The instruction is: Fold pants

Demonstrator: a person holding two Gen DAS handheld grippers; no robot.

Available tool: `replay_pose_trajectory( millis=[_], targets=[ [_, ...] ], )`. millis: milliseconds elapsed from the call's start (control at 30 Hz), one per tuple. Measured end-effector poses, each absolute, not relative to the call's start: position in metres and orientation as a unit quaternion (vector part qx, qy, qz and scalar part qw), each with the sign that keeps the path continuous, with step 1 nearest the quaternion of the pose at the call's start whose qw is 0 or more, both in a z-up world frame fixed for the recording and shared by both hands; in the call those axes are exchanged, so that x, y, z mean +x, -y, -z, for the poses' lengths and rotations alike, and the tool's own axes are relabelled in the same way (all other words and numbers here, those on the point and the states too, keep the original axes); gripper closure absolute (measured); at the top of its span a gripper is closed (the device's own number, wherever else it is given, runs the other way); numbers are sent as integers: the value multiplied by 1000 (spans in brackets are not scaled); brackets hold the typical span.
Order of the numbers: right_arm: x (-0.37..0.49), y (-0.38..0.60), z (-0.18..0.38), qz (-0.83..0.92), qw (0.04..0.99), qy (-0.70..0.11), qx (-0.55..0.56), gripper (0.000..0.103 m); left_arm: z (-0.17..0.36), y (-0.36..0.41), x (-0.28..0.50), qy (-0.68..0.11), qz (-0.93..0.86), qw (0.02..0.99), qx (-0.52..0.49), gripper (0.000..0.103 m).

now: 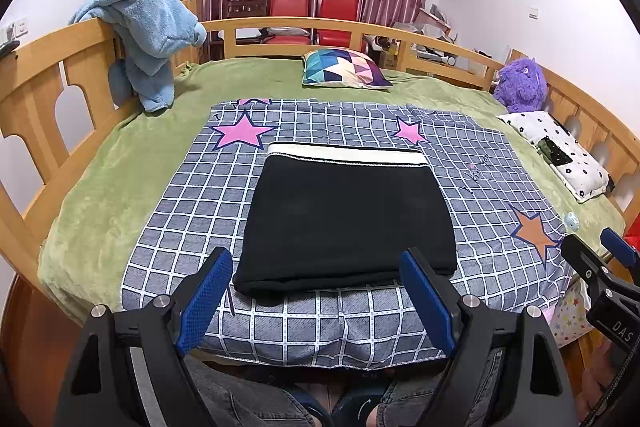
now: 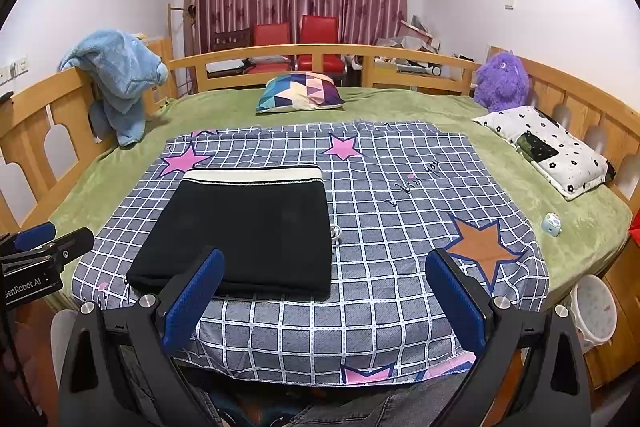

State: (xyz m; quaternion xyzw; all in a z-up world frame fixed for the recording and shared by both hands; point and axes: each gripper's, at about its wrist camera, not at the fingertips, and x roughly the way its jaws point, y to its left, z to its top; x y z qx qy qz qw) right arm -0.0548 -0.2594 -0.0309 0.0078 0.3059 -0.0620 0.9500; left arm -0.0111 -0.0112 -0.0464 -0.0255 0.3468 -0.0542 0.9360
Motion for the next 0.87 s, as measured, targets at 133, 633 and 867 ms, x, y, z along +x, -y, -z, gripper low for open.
replay_pose_trajectory(
  millis=[133, 633, 867],
  targets=[
    [-55, 259, 30, 62, 950, -305, 8, 4, 45, 10, -12, -345, 54, 937, -26, 18],
    [-56, 256, 25, 62, 952, -300, 11, 4, 43, 12, -14, -343, 50, 938, -25, 18],
    [-56, 254, 22, 61, 953, -296, 12, 4, 45, 13, -13, -342, 45, 938, -25, 18]
  ],
)
